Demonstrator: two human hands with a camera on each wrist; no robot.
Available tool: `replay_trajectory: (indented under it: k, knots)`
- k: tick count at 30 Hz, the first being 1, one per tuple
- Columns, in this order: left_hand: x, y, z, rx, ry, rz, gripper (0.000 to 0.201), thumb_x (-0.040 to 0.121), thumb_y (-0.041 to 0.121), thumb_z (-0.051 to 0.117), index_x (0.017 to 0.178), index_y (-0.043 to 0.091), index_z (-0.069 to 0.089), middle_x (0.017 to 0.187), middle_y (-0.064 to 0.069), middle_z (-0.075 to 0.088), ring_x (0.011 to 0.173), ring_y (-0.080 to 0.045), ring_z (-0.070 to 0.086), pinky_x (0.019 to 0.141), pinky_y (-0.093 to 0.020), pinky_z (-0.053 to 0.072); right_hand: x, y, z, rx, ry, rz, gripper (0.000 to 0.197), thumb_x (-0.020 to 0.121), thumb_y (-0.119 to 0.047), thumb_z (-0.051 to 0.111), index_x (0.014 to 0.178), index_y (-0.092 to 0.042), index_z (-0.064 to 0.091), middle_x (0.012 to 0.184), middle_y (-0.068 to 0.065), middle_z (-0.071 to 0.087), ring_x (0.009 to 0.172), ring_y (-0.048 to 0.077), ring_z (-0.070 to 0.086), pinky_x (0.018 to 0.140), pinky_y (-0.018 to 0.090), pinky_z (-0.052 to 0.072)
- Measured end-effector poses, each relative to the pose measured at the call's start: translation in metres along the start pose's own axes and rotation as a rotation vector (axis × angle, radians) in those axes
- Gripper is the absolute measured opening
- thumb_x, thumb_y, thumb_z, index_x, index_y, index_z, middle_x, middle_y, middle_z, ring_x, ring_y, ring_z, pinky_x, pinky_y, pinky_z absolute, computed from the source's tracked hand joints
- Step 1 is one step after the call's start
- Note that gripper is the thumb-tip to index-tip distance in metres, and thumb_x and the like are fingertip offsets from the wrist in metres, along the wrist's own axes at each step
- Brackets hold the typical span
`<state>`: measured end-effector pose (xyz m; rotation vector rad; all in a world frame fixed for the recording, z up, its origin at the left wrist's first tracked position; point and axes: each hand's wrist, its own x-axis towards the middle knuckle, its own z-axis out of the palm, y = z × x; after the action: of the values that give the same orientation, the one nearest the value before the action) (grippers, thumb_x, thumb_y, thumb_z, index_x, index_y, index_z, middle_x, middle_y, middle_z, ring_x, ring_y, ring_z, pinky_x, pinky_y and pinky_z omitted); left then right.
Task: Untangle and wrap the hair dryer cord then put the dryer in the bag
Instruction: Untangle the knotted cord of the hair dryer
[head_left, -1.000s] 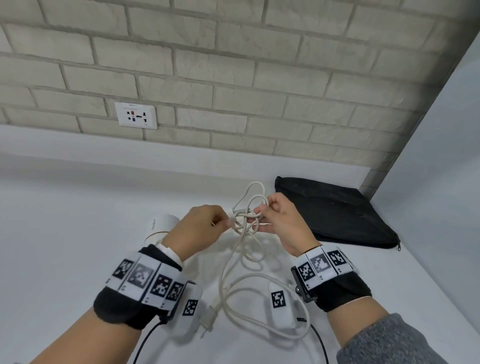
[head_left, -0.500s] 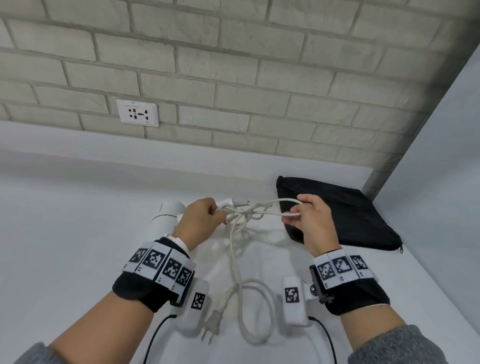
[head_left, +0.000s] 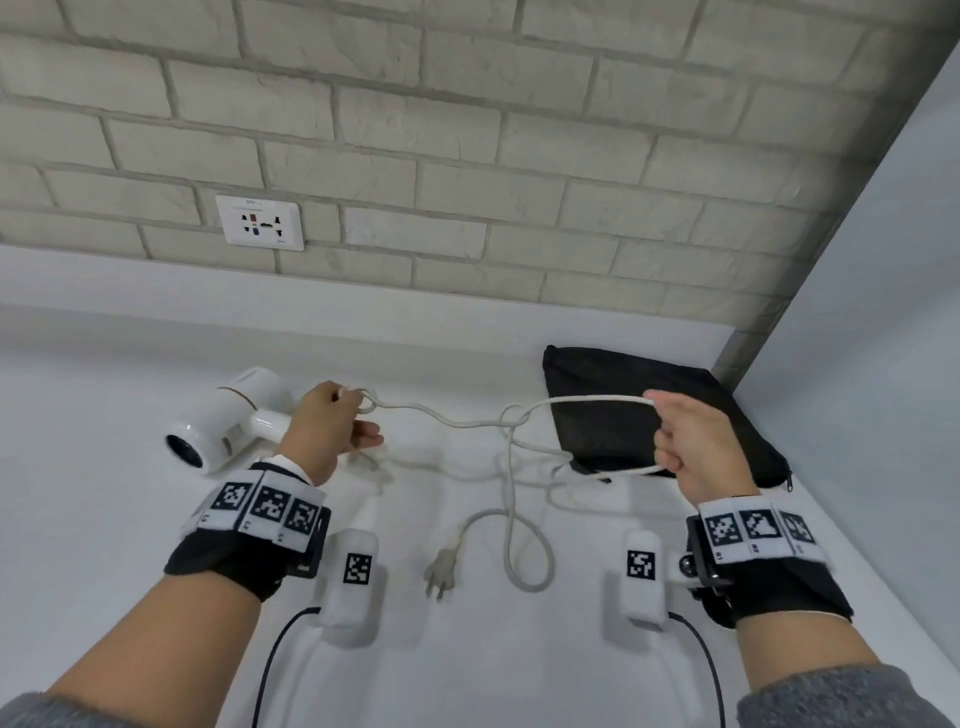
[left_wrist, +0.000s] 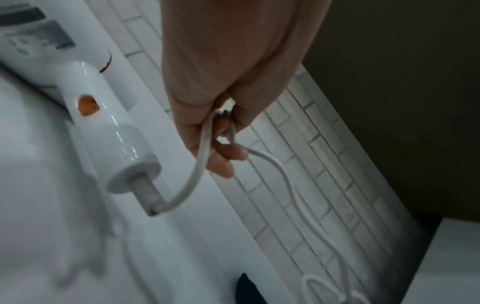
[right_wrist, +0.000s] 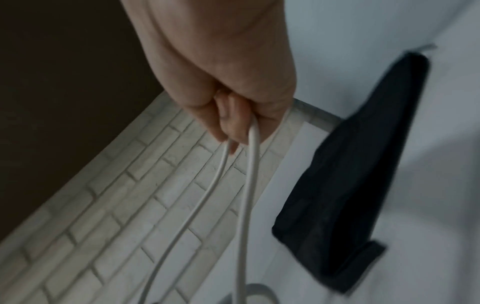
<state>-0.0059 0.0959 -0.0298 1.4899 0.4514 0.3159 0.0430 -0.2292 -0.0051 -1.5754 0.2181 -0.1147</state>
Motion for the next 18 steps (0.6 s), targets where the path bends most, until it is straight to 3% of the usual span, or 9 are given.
replay_trajectory:
  k: [3, 5, 8, 10, 12, 14, 16, 18]
  knots:
    - [0.003, 0.001, -0.008, -0.046, -0.009, 0.067, 0.022, 0.095, 0.012, 0.044, 0.073, 0.013, 0.044, 0.07, -0.004, 0.041, 0.031, -0.003, 0.048, 0.04, -0.017, 0.05, -0.006, 0.002, 0.004, -0.529, -0.132, 0.052, 0.017, 0.089, -0.014, 0.051, 0.088, -0.01, 0.068, 0.051, 0.005, 0.036, 0.039, 0.015, 0.036, 0.043, 0.024, 0.032]
    - [0.003, 0.001, -0.013, 0.014, -0.033, 0.142, 0.023, 0.095, 0.015, 0.044, 0.072, 0.016, 0.045, 0.072, -0.004, 0.041, 0.041, -0.007, 0.05, 0.041, -0.017, 0.048, -0.009, 0.005, 0.007, -0.698, -0.244, 0.095, 0.019, 0.088, -0.009, 0.049, 0.081, -0.01, 0.067, 0.05, 0.008, 0.043, 0.04, 0.018, 0.046, 0.045, 0.024, 0.039]
    - [0.004, 0.001, -0.016, 0.08, -0.042, 0.194, 0.024, 0.095, 0.012, 0.045, 0.071, 0.015, 0.044, 0.072, -0.005, 0.043, 0.055, -0.018, 0.049, 0.044, -0.017, 0.046, -0.006, 0.007, 0.008, -0.514, -0.146, 0.003, 0.024, 0.091, -0.003, 0.039, 0.081, -0.008, 0.06, 0.054, 0.008, 0.044, 0.04, 0.016, 0.046, 0.045, 0.026, 0.045]
    - [0.005, -0.001, -0.017, 0.238, -0.021, 0.195, 0.025, 0.093, 0.008, 0.047, 0.068, 0.014, 0.045, 0.067, -0.006, 0.047, 0.055, -0.019, 0.049, 0.048, -0.023, 0.046, -0.01, -0.005, 0.008, -0.3, -0.065, -0.099, 0.026, 0.095, -0.007, 0.035, 0.078, -0.013, 0.054, 0.055, 0.004, 0.033, 0.039, 0.01, 0.033, 0.041, 0.024, 0.037]
    - [0.005, -0.005, -0.016, 0.507, -0.033, 0.175, 0.023, 0.091, 0.007, 0.049, 0.069, 0.013, 0.048, 0.064, -0.008, 0.052, 0.055, -0.02, 0.051, 0.056, -0.03, 0.044, -0.017, -0.024, 0.01, -0.127, -0.102, -0.196, 0.027, 0.098, -0.014, 0.035, 0.078, -0.015, 0.052, 0.052, 0.0, 0.025, 0.035, 0.004, 0.023, 0.035, 0.018, 0.024]
    - [0.002, -0.009, -0.009, 0.776, -0.095, 0.15, 0.008, 0.089, 0.009, 0.05, 0.083, 0.008, 0.055, 0.077, -0.009, 0.056, 0.066, -0.022, 0.052, 0.065, -0.03, 0.041, -0.025, -0.044, 0.014, -0.06, -0.151, -0.298, 0.026, 0.098, -0.018, 0.037, 0.078, -0.017, 0.053, 0.045, -0.008, 0.026, 0.034, 0.002, 0.019, 0.033, 0.015, 0.019]
    - [-0.005, -0.008, 0.004, 0.928, -0.143, 0.186, 0.017, 0.089, 0.009, 0.049, 0.103, 0.005, 0.058, 0.094, -0.008, 0.053, 0.08, -0.02, 0.05, 0.07, -0.026, 0.037, -0.033, -0.061, 0.019, -0.038, -0.182, -0.375, 0.025, 0.098, -0.019, 0.037, 0.079, -0.019, 0.054, 0.04, -0.014, 0.026, 0.035, 0.002, 0.018, 0.033, 0.015, 0.019]
    - [-0.019, 0.001, 0.022, 0.907, -0.186, 0.337, 0.024, 0.09, 0.007, 0.045, 0.111, 0.005, 0.059, 0.107, -0.011, 0.052, 0.088, -0.023, 0.051, 0.075, -0.021, 0.035, -0.04, -0.072, 0.027, -0.004, -0.217, -0.402, 0.025, 0.099, -0.018, 0.035, 0.081, -0.019, 0.053, 0.042, -0.014, 0.026, 0.037, 0.003, 0.018, 0.034, 0.016, 0.017]
